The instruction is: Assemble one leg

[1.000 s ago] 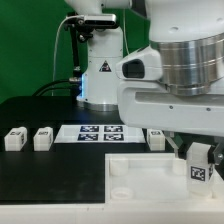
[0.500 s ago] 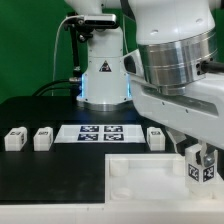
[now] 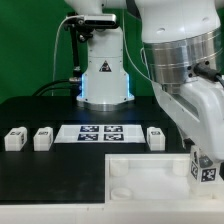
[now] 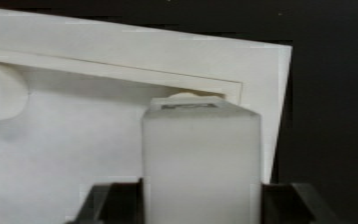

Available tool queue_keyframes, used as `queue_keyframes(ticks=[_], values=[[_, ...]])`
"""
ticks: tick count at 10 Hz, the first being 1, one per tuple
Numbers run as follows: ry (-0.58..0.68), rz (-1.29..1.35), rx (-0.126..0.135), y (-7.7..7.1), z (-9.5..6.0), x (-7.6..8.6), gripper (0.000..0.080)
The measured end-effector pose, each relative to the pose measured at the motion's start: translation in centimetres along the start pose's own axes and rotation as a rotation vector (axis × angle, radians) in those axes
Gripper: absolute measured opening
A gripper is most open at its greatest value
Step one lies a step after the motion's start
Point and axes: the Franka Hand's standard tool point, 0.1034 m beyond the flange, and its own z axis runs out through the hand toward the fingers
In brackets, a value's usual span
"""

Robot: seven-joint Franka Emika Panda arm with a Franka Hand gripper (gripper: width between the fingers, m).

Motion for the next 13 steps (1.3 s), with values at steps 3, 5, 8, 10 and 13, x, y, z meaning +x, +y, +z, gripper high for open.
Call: queue_keyframes(ticks=[3, 5, 8, 10, 13], values=[[0.008, -0.298, -0.016, 0.21, 0.31, -0.91, 0.0609], [0.010, -0.532, -0.017, 0.23, 0.37, -0.82, 0.0647], [0.037, -0.906, -0.051, 0.36, 0.71, -0.77, 0.0649], [0.067, -1.282, -0.073, 0.03, 0.56, -0.35, 0.0649], [0.064, -1.234, -0.067, 0.03, 0.62, -0.39, 0.0403]])
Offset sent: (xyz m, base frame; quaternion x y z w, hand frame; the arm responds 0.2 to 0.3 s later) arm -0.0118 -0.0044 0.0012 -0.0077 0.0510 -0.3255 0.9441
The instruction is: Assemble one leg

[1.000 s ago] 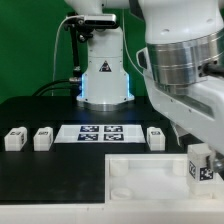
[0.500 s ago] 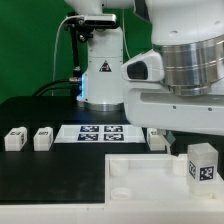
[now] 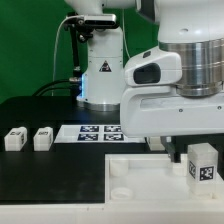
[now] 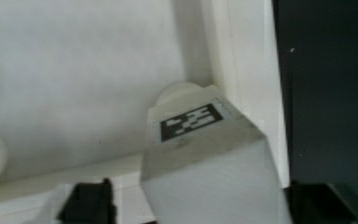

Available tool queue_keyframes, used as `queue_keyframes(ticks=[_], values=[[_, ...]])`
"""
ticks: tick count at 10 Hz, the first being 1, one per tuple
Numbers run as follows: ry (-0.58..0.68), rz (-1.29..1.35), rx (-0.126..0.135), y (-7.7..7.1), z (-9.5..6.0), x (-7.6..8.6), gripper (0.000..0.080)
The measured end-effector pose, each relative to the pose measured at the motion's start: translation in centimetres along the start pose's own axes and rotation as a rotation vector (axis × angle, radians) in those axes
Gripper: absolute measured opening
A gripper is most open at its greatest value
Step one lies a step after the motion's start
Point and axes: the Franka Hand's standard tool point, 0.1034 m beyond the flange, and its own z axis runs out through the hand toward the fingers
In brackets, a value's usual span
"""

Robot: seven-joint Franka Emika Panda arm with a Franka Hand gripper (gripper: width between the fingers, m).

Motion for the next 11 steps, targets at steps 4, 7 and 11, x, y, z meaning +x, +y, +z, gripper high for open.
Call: queue_keyframes(ticks=[4, 7, 11], values=[[-0.005, 0.403, 0.006, -0.07, 0.14, -0.05, 0.0290], [-0.014, 0.845, 0.027, 0.12, 0.25, -0.06, 0.0290], [-0.009, 1.412, 0.131, 0.55, 0.35, -0.50, 0.0291]])
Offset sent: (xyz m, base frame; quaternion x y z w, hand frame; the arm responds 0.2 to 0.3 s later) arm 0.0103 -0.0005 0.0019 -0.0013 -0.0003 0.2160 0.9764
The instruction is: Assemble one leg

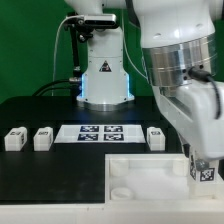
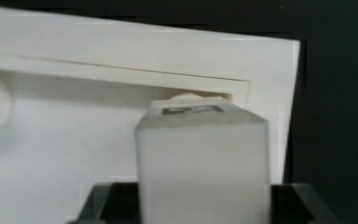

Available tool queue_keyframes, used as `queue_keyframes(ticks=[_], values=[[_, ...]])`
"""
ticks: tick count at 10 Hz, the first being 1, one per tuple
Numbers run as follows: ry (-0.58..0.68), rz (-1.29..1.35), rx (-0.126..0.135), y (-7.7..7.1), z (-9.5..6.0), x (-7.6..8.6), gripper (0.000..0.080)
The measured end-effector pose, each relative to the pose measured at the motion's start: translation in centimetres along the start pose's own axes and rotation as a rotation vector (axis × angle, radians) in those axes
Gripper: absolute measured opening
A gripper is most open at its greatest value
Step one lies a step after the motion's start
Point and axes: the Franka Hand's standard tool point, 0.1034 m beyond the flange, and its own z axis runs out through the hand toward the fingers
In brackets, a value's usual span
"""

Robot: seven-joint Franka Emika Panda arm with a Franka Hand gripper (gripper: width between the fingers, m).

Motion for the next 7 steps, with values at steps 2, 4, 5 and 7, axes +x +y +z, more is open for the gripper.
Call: queue_keyframes(ticks=[2, 4, 5, 7], values=[[0.002, -0.026, 0.000, 0.0, 0.0, -0.1, 0.0291], [-0.002, -0.199, -0.018, 0.3, 0.1, -0.6, 0.0351], [-0.003, -0.350, -0.017, 0.2, 0.0, -1.0, 0.0550], [-0.002, -0.590, -0.019, 0.2, 0.1, -1.0, 0.0618]])
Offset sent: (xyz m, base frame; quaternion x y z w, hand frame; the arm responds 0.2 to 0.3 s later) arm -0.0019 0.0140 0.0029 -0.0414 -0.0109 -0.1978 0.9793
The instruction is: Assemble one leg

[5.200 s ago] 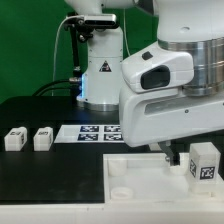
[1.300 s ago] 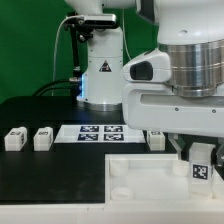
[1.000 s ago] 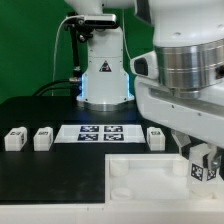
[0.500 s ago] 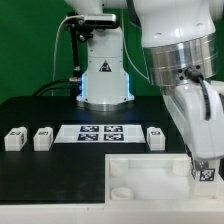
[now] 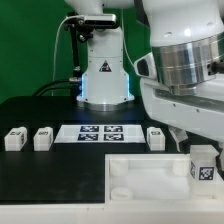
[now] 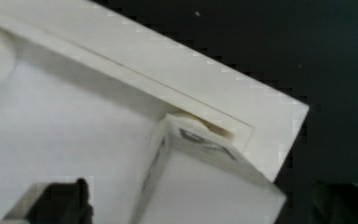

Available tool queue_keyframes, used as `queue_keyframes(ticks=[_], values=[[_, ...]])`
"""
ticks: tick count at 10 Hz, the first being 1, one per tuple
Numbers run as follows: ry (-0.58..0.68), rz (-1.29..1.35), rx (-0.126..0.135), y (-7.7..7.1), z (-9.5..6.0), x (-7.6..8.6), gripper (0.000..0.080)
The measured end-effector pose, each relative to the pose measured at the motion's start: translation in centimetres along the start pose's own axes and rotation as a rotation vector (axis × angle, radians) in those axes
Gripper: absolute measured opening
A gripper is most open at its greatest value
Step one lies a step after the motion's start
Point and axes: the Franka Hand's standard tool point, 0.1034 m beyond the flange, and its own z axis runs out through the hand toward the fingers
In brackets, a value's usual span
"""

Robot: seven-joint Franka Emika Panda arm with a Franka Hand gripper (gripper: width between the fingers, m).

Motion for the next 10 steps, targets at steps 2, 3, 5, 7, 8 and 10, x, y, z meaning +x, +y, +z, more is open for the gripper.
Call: queue_keyframes(ticks=[2, 3, 5, 7, 8, 10], values=[[0.000, -0.167, -0.001, 0.02, 0.04, 0.00, 0.0648], [0.021, -0.370, -0.038, 0.14, 0.06, -0.06, 0.0648], [0.045, -0.722, -0.084, 0.28, 0.03, 0.18, 0.0649], [0.048, -0.775, -0.086, 0.25, 0.05, 0.24, 0.0640], [0.049, -0.752, -0.085, 0.25, 0.05, 0.24, 0.0640], [0.048, -0.609, -0.074, 0.18, 0.10, 0.08, 0.0289]])
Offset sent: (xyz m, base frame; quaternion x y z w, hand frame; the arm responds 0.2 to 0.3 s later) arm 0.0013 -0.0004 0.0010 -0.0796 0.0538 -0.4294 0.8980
